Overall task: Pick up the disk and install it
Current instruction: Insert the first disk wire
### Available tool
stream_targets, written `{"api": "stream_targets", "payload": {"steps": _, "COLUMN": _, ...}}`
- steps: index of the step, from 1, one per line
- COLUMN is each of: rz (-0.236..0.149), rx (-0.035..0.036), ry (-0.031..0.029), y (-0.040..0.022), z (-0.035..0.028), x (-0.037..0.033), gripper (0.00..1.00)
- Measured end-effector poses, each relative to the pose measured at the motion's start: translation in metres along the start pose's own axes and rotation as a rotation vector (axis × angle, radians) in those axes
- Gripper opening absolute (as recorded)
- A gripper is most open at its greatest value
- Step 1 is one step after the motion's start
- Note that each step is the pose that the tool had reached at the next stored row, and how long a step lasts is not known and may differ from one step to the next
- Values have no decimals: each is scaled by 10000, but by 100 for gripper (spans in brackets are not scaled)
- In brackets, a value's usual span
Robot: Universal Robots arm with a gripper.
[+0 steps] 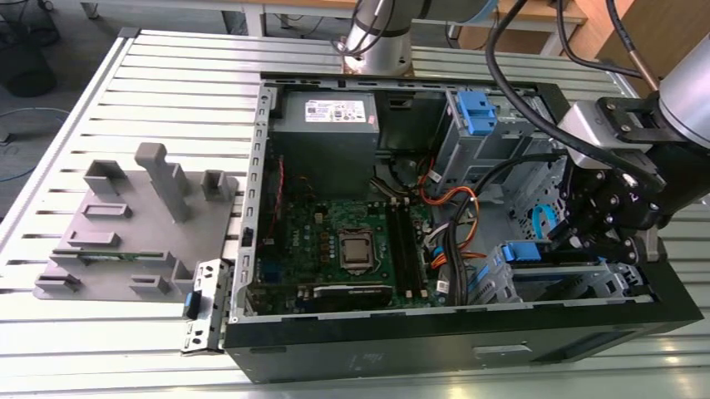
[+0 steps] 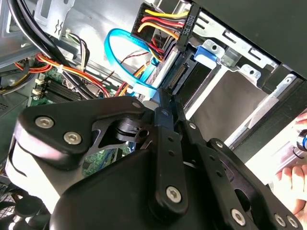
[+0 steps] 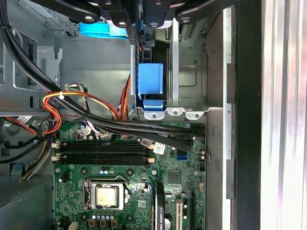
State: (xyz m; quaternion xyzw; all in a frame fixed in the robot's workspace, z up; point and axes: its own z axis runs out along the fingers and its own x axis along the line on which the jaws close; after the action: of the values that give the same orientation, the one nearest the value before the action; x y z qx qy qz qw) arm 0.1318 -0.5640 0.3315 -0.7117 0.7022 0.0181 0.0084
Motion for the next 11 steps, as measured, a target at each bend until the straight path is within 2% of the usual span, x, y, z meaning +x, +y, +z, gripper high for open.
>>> {"api": "stream_targets", "payload": {"steps": 11, "rz": 0, "rx": 0, "ry": -5, "y": 0, "z": 17, "x": 1, "gripper": 16}}
